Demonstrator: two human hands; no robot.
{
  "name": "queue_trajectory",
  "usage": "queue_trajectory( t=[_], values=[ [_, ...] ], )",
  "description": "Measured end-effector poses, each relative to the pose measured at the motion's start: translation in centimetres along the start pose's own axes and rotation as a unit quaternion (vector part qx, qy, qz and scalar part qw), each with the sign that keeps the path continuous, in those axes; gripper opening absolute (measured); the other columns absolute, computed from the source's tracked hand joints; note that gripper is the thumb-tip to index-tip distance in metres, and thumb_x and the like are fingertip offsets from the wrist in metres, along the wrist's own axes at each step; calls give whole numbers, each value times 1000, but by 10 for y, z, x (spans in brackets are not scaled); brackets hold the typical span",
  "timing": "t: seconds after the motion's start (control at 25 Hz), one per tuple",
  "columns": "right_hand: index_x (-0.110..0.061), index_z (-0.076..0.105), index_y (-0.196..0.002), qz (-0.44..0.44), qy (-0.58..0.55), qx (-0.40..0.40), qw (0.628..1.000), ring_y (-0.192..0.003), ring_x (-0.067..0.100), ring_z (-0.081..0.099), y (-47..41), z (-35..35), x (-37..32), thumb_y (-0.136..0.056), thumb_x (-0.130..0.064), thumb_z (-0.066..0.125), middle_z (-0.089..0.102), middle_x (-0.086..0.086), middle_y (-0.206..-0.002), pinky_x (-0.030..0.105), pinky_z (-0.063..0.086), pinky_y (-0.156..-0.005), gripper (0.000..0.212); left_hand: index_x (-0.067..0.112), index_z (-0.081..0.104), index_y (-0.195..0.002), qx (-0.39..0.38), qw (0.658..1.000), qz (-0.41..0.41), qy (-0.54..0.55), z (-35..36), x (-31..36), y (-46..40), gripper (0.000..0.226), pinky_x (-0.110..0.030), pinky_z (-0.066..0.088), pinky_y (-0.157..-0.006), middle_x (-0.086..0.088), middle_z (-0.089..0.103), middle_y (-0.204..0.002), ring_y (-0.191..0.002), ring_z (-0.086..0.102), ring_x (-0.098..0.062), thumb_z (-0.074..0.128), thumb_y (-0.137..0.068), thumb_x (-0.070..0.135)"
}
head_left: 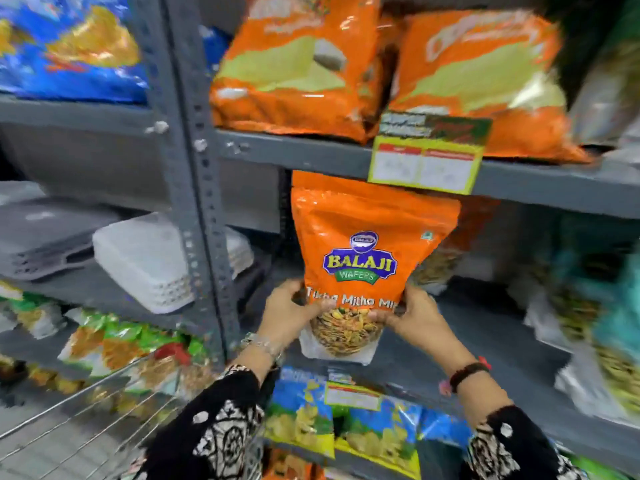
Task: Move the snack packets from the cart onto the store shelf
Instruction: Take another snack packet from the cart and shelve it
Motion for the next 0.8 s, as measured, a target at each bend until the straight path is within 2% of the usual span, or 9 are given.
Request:
queue_trajectory(
  t=[0.04, 0.08, 0.16, 0.36, 0.44, 0.56, 0.68, 0.8],
  values=[
    [-9, 48, -114, 16, 5, 27, 999, -93, 12, 54, -4, -23, 12, -68, -13, 74, 56, -4, -99, 24, 44, -81, 53, 6, 63, -98, -25, 1000, 5, -2, 28, 8, -13, 34, -30, 53, -78, -10, 68, -98, -81, 64, -15, 75, -66, 13],
    [-8, 49, -113, 35, 8, 46, 998, -92, 13, 55, -7, -41, 25, -68, -12, 74, 57, -2, -99, 27, 44, -83, 51, 5, 63, -99, -42, 999, 5, 3, 53, 12, -24, 35, -30, 51, -78, -11, 67, -101, -86, 62, -18, 75, -67, 12],
    [-7, 52, -110, 64, 25, 81, 994, -92, 17, 56, -18, -77, 51, -68, -10, 75, 59, 2, -97, 31, 45, -84, 48, 4, 61, -102, -78, 997, 4, 24, 104, 18, -44, 36, -27, 47, -77, -13, 66, -106, -90, 59, -17, 73, -69, 9],
    [-4, 52, -103, 117, 34, 156, 980, -99, 30, 61, -55, -129, 113, -68, -1, 73, 65, 18, -107, 35, 45, -84, 41, 2, 63, -97, -103, 995, -14, 6, 187, 10, -102, 39, -29, 47, -78, -20, 68, -107, -93, 63, -28, 75, -65, 19],
    [0, 50, -109, 140, 40, 170, 975, -101, 32, 60, -68, -133, 140, -69, 0, 71, 64, 22, -111, 35, 44, -85, 45, 2, 60, -103, -118, 993, -21, -5, 209, -3, -115, 43, -29, 47, -79, -20, 66, -111, -99, 62, -30, 73, -66, 20],
    [0, 46, -116, 170, 36, 180, 968, -107, 35, 57, -76, -128, 176, -72, -8, 71, 61, 24, -116, 42, 45, -91, 51, 8, 48, -115, -152, 988, -24, -13, 235, -27, -118, 50, -38, 45, -96, -15, 59, -121, -111, 55, -29, 69, -70, 15],
    [-4, 41, -120, 174, 10, 191, 966, -106, 31, 56, -74, -124, 182, -76, -12, 67, 58, 21, -120, 43, 45, -93, 52, 11, 41, -122, -135, 990, -2, -43, 238, -32, -123, 52, -38, 40, -103, -13, 53, -127, -118, 50, -27, 63, -76, 8],
    [-5, 34, -125, 144, -36, 265, 953, -111, 28, 53, -57, -113, 168, -78, -10, 65, 53, 18, -128, 42, 43, -94, 57, 11, 33, -132, -128, 991, 23, -20, 225, -31, -112, 64, -39, 36, -108, -10, 46, -137, -125, 43, -22, 63, -76, 6]
  ],
)
Point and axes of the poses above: each hand's wrist, its own y-axis away from the middle knuckle, its own z-axis out of the palm, x = y × z, the point moved 4 cm from there along -y, towards the middle knuckle
